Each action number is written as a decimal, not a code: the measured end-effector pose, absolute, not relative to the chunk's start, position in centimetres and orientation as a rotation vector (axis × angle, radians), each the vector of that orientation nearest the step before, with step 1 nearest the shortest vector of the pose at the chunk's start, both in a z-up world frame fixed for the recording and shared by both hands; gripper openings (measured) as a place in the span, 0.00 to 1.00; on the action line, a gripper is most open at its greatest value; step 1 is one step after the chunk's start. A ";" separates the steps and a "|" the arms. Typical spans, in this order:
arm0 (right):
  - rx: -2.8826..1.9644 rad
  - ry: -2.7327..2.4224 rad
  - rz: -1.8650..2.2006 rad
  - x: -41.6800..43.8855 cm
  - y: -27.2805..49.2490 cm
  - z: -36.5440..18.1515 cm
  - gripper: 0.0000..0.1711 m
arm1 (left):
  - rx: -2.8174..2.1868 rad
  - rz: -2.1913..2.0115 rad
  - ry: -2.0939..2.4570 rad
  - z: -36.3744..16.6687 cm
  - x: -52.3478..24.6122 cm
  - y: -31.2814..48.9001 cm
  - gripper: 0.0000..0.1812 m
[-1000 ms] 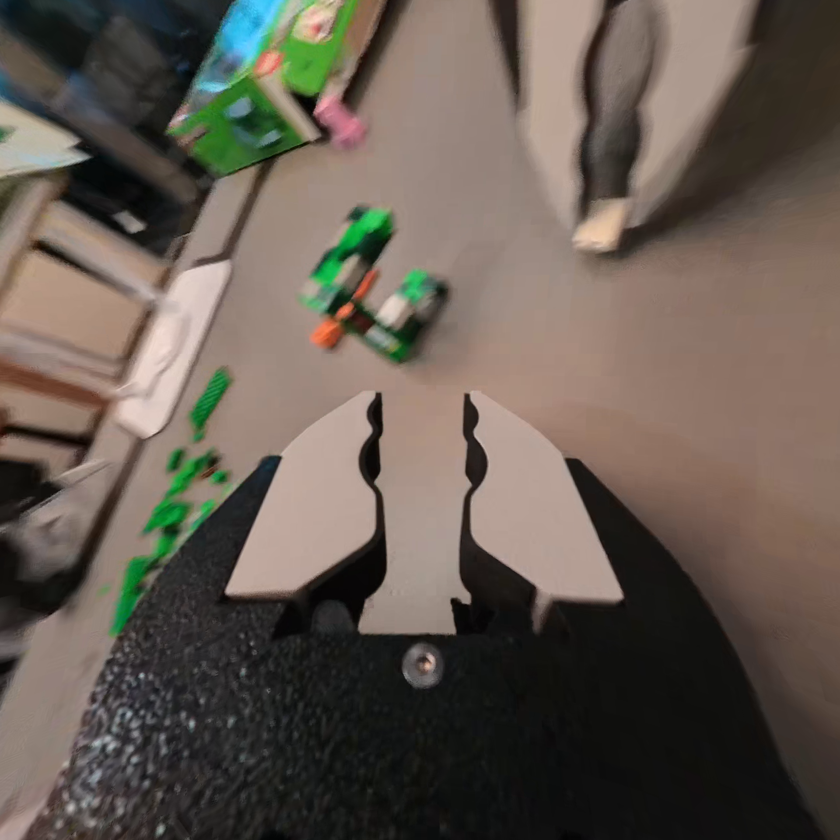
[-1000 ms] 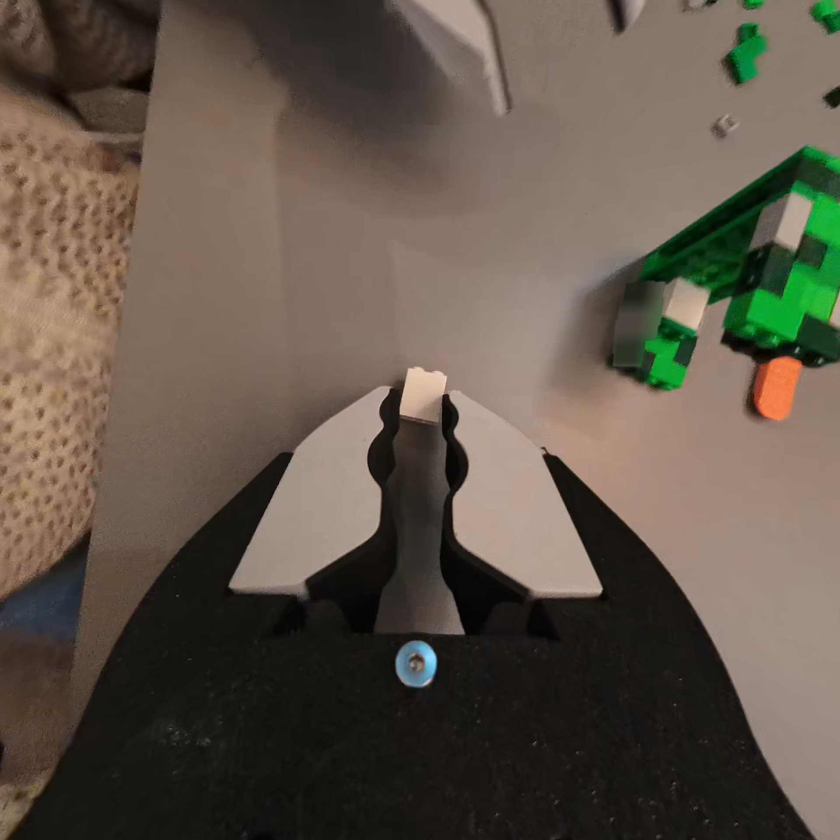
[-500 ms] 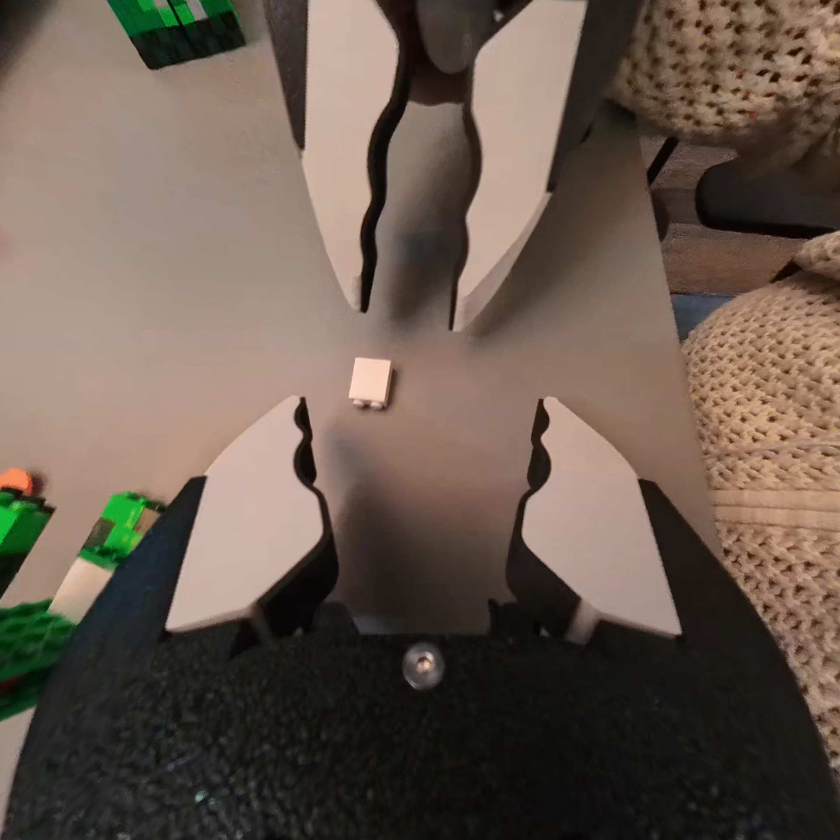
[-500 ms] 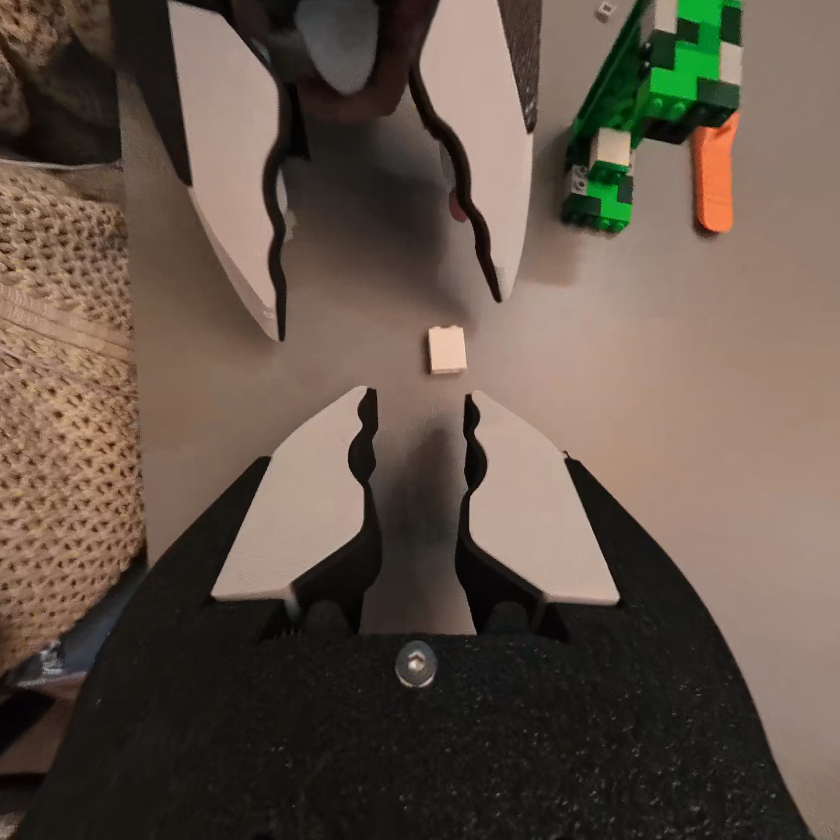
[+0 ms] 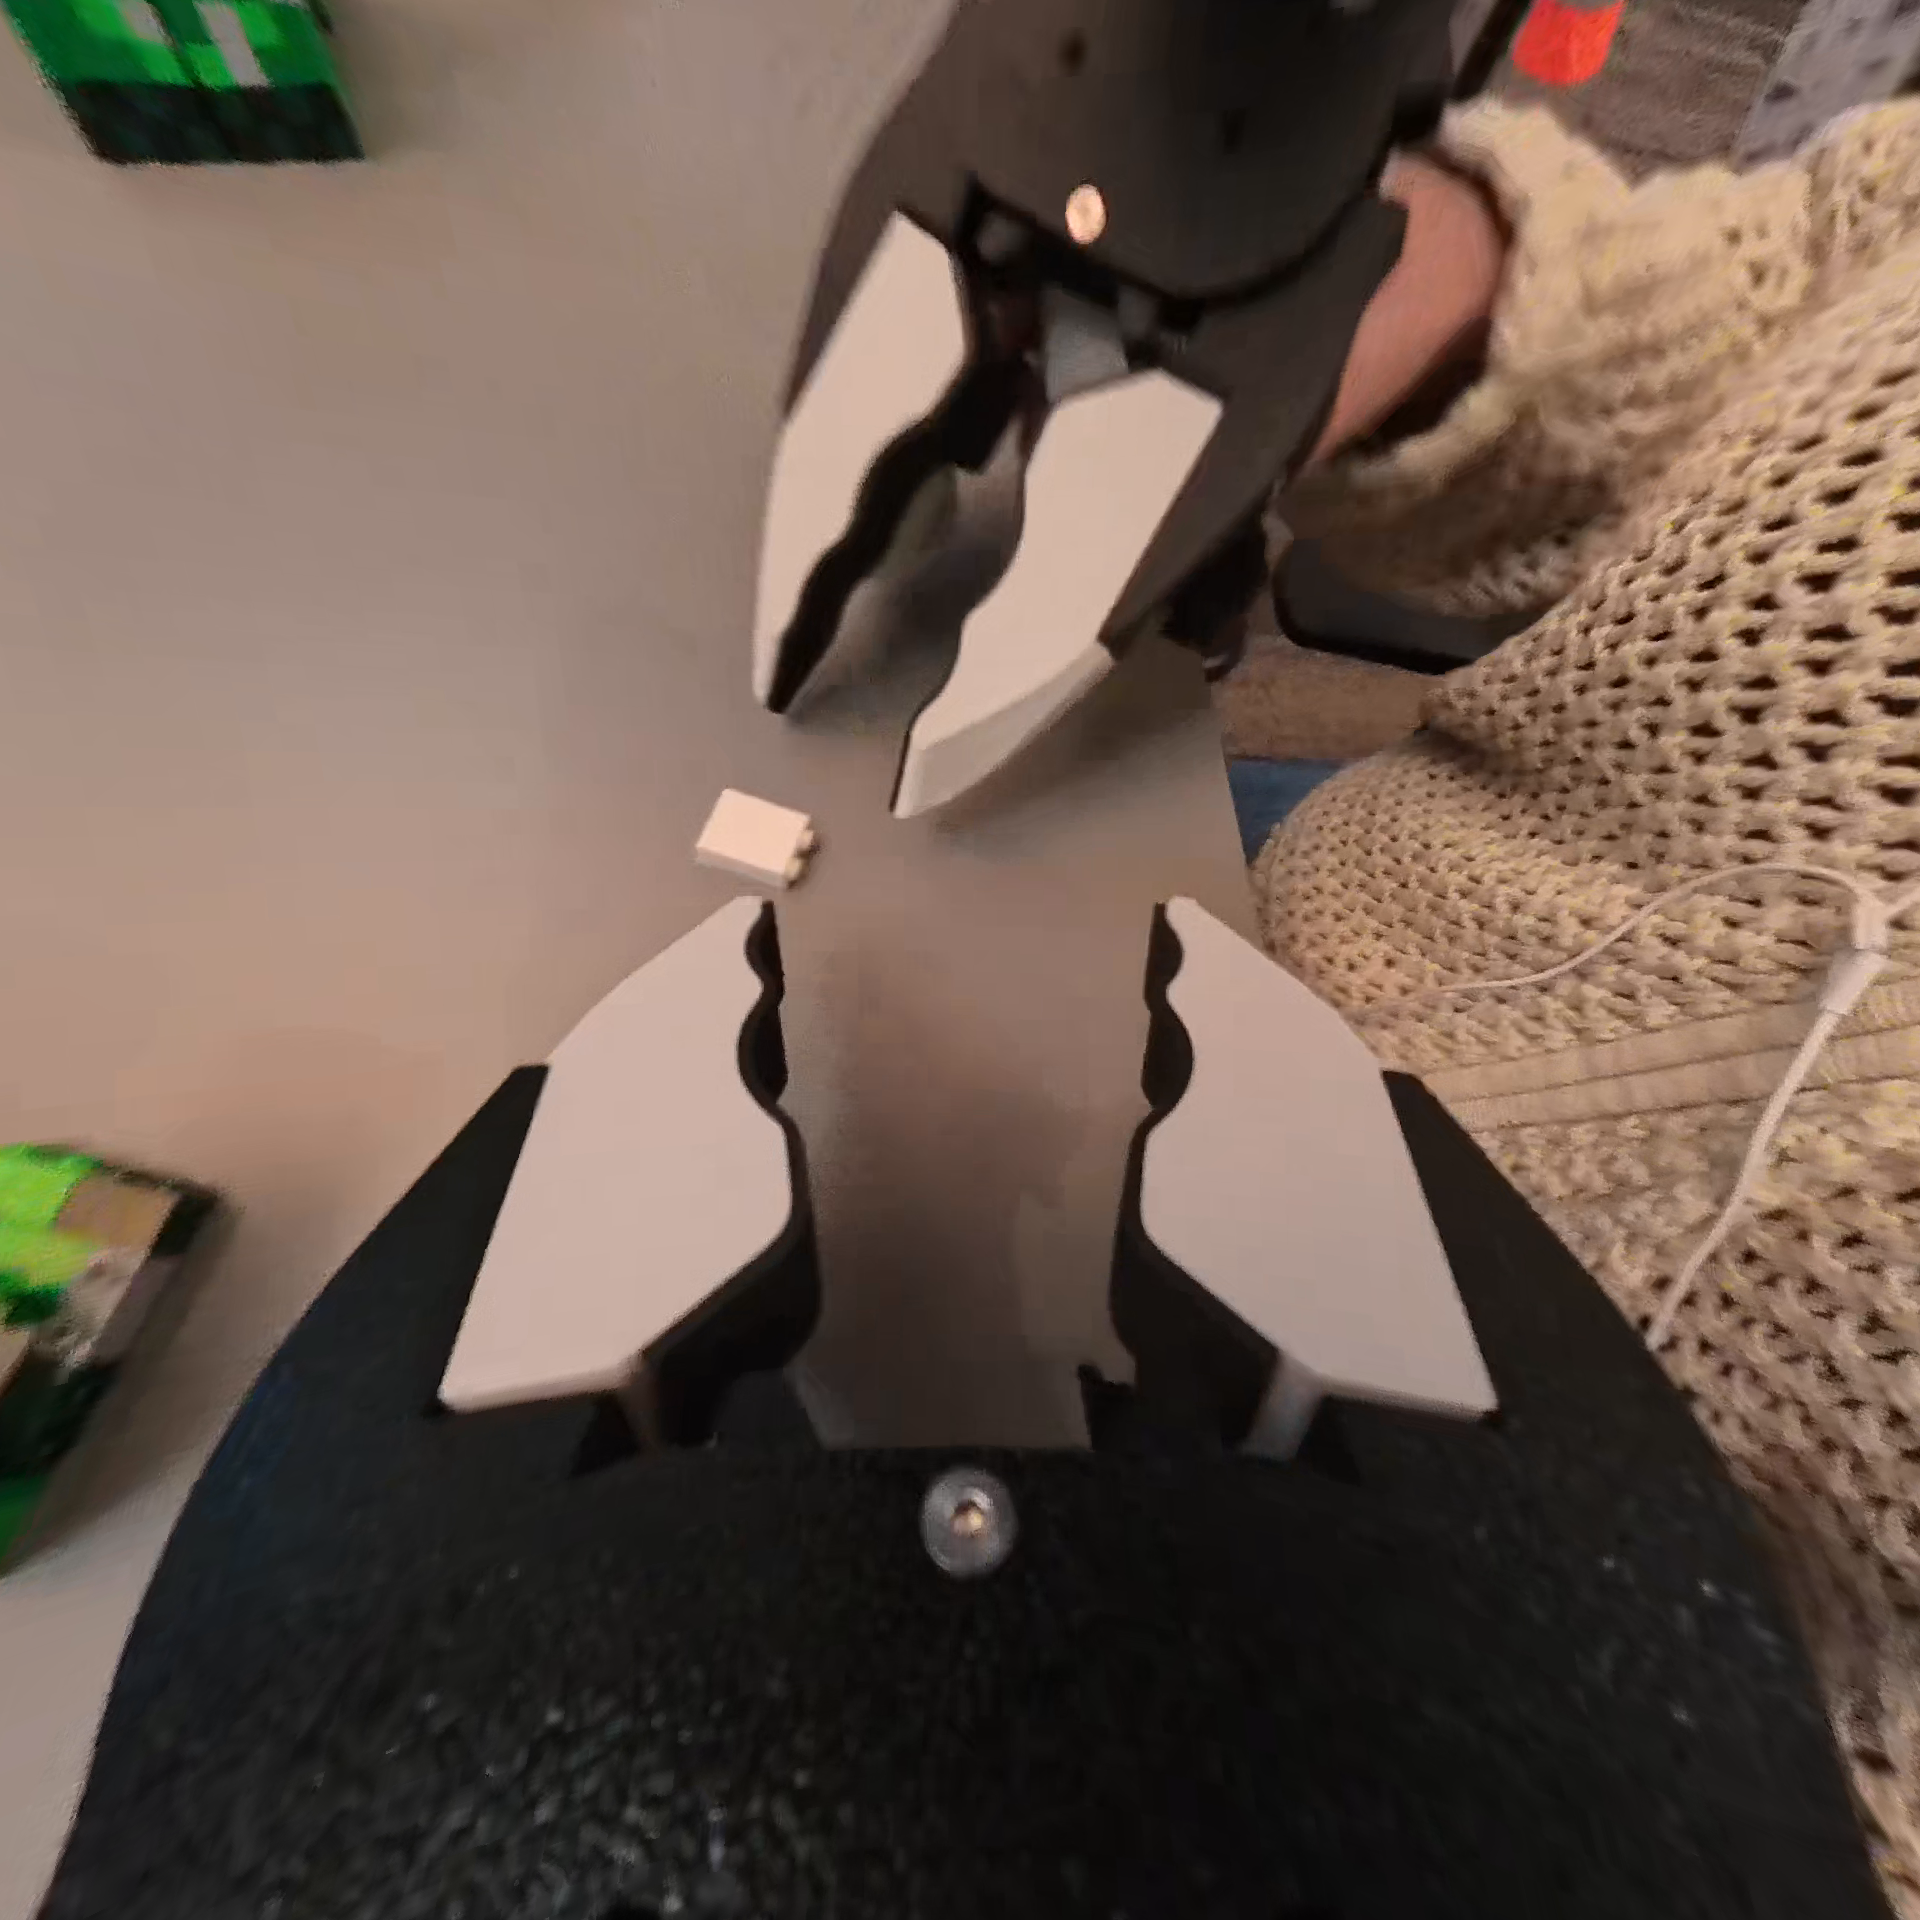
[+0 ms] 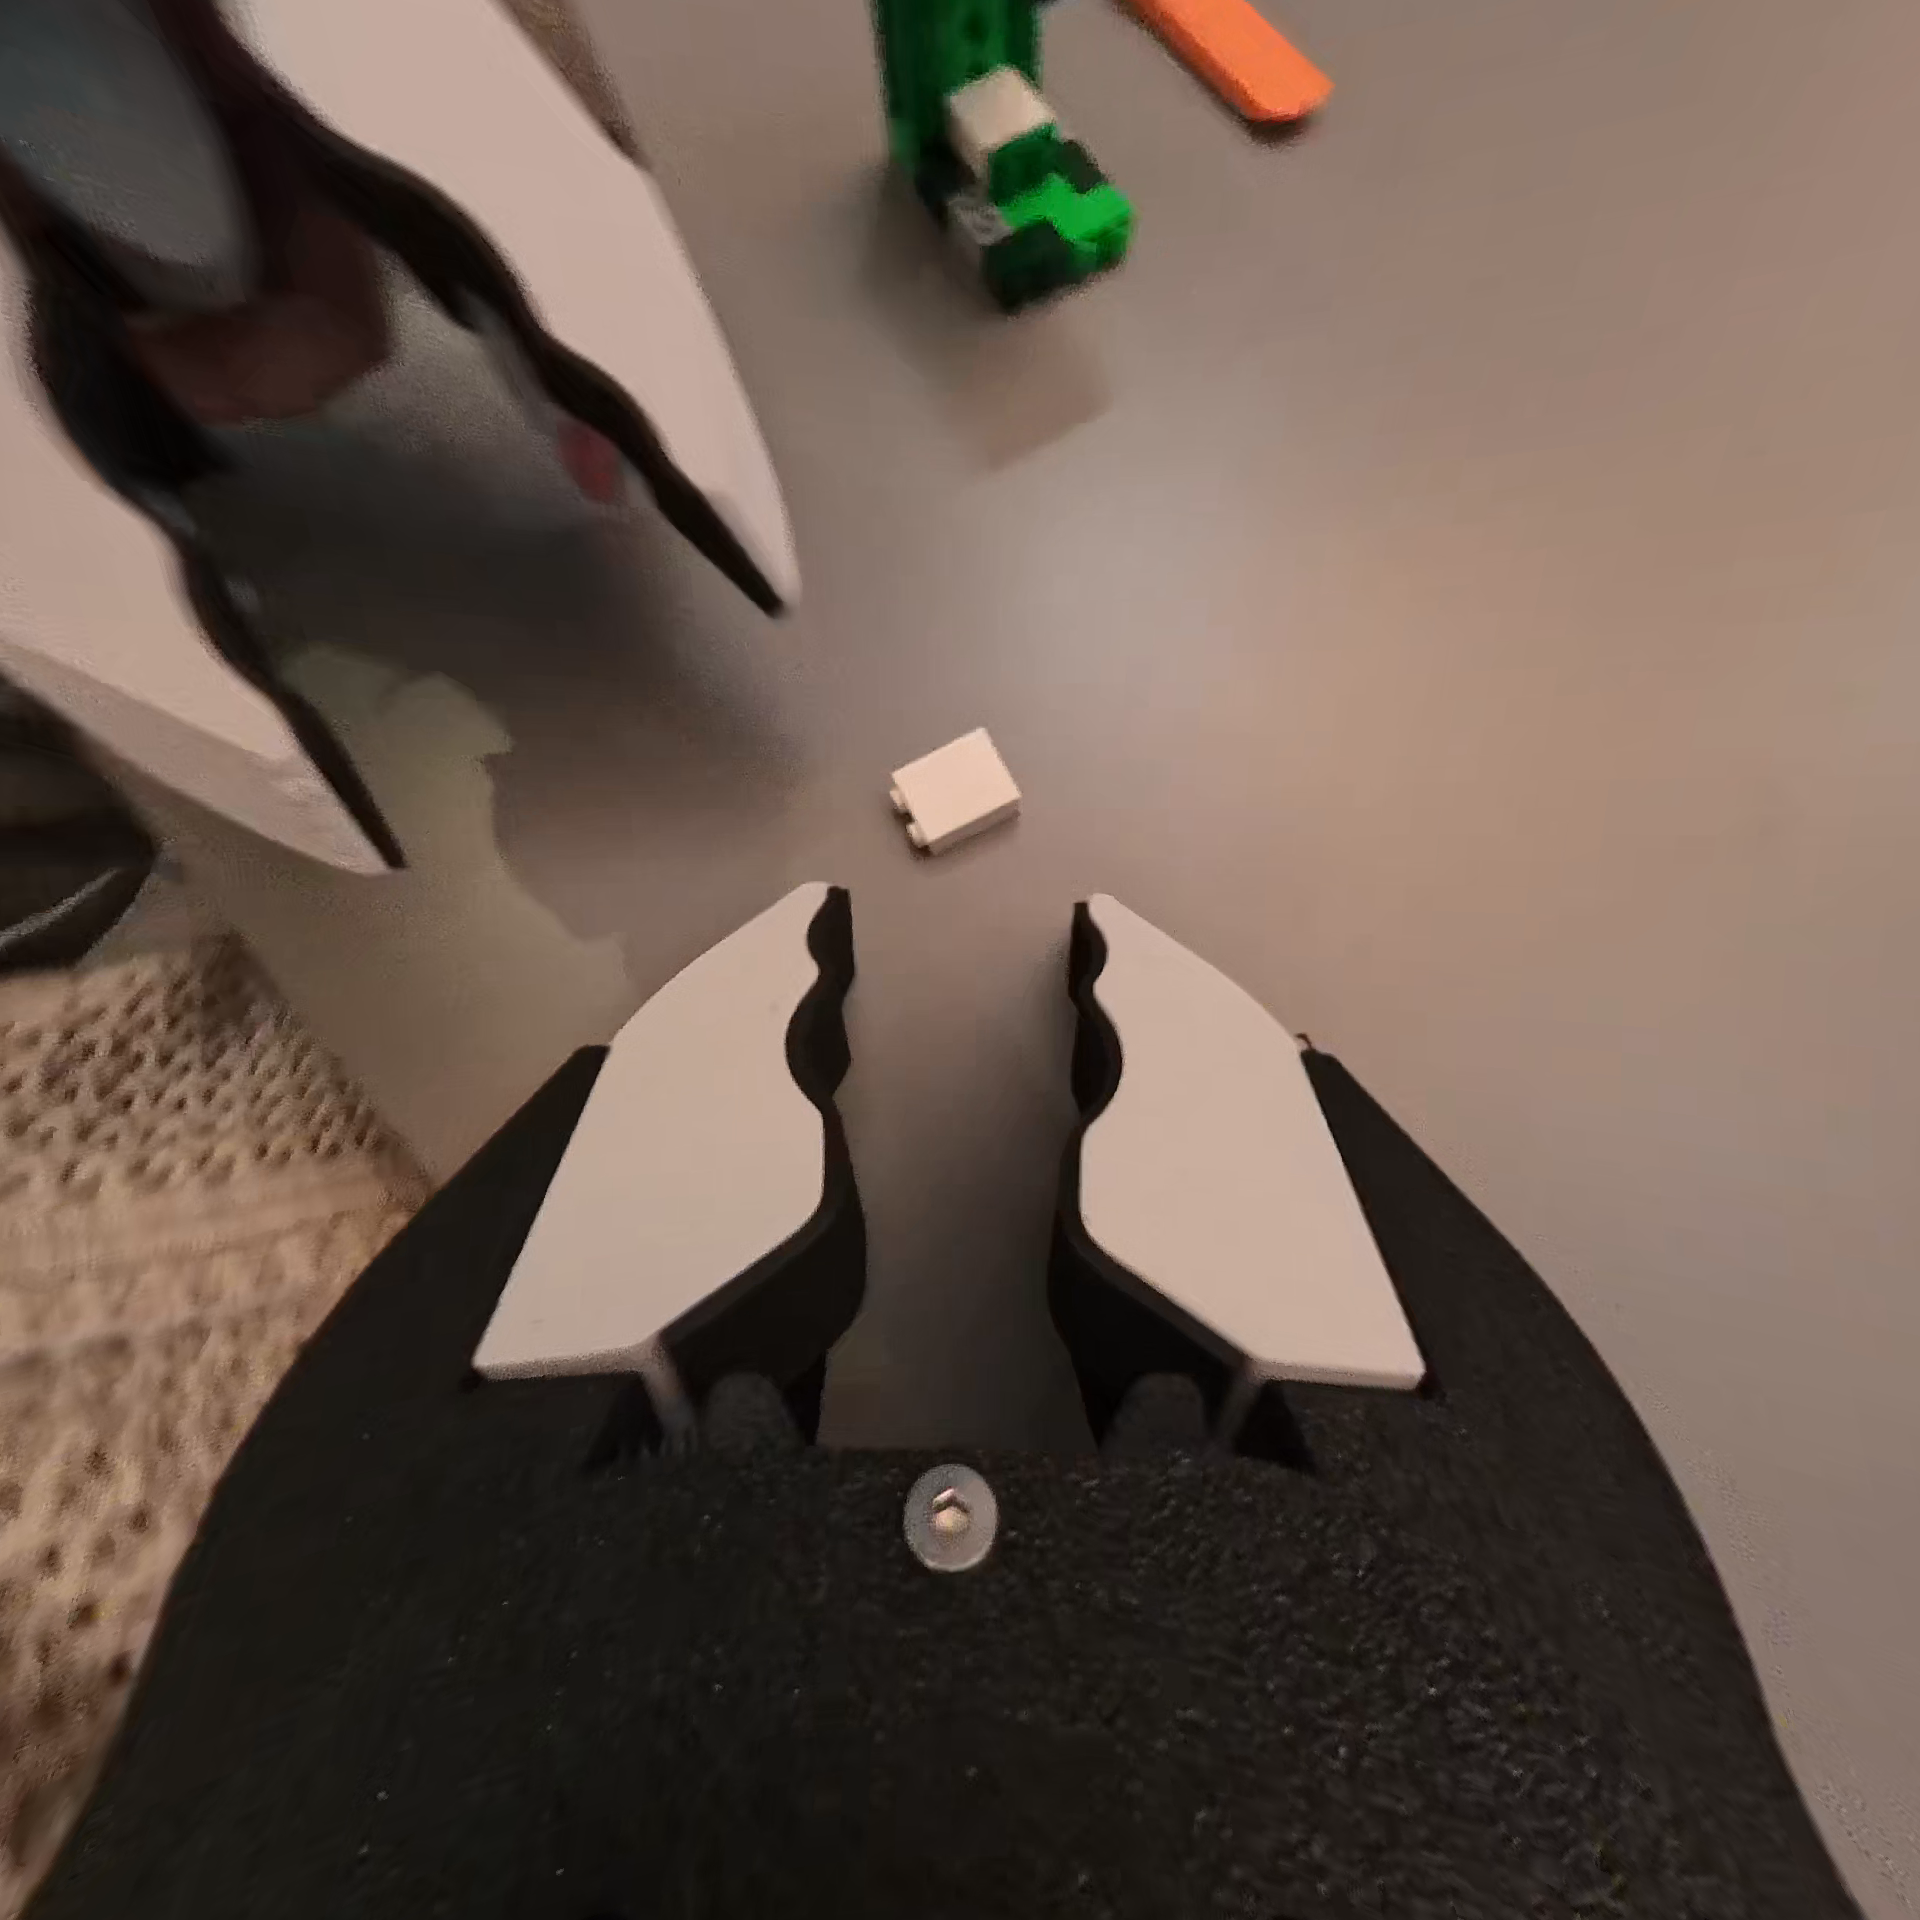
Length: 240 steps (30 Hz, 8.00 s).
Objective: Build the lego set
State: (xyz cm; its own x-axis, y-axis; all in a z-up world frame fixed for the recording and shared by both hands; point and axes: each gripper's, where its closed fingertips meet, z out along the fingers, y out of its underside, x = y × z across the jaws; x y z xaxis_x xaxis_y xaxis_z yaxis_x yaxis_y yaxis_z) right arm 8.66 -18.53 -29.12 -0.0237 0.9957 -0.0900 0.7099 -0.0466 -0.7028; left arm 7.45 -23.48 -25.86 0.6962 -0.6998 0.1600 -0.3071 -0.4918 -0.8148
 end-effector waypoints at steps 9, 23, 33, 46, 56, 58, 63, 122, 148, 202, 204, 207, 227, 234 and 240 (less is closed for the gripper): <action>-1.878 -1.627 0.611 7.9 -20.0 -29.3 0.26 | -1.981 -0.168 0.587 -21.3 -0.9 -24.0 0.29; -1.874 -1.651 0.474 6.1 -18.8 -29.8 0.12 | -2.050 0.029 0.679 -24.2 -5.0 -24.9 0.34; -1.139 -2.075 0.836 -1.1 -16.8 -28.3 0.12 | -2.034 -0.075 0.865 -27.3 -8.2 -19.6 0.54; -0.818 -2.381 1.063 -4.9 -17.1 -28.6 0.12 | -2.004 -0.271 0.925 -28.4 -9.4 -17.9 0.38; -0.771 -2.539 1.036 -5.4 -17.5 -28.9 0.12 | -2.033 -0.327 1.027 -29.4 -8.4 -17.5 0.29; -0.766 -2.539 1.036 -5.6 -17.5 -28.9 0.12 | -2.034 -0.340 1.034 -29.4 -8.3 -17.7 0.26; -0.820 -2.471 1.064 -5.5 -17.0 -28.6 0.18 | -2.034 -0.320 1.022 -29.4 -8.2 -17.9 0.23; -0.919 -2.386 1.102 -5.8 -17.6 -28.8 0.09 | -2.119 -0.397 0.926 -29.6 -7.7 -18.7 0.22; -1.014 -2.322 1.077 -6.0 -17.9 -28.9 0.09 | -2.119 -0.395 0.911 -29.6 -7.5 -18.7 0.22; -0.983 -2.072 1.433 -3.3 -14.3 -23.7 0.22 | -1.793 -0.525 0.396 -23.1 -6.0 -19.1 0.49; -0.958 -2.100 1.388 -3.2 -14.6 -24.0 0.22 | -1.816 -0.459 0.448 -23.6 -5.6 -19.0 0.49; -0.951 -2.113 1.358 -3.0 -14.4 -24.1 0.22 | -1.820 -0.393 0.506 -23.9 -5.1 -19.0 0.47; -1.043 -2.705 0.412 1.0 -12.1 -24.7 0.38 | -1.825 -0.284 0.548 -24.3 -5.3 -18.8 0.43; -1.036 -2.833 0.234 0.6 -11.1 -26.5 0.22 | -1.839 -0.260 0.571 -24.5 -5.3 -18.9 0.43; -0.912 -2.541 1.143 -1.0 -15.2 -23.8 0.22 | -1.841 -0.248 0.589 -24.3 -5.0 -19.0 0.42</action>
State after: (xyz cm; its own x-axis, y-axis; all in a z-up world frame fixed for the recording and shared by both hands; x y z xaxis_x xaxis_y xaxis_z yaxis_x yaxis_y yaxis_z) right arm -0.96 -15.24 -23.76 -0.7870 0.6141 -0.0596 0.4519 0.5080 -0.7333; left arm -4.99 -18.97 -24.33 0.8526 -0.5094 -0.1166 -0.2727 -0.2435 -0.9308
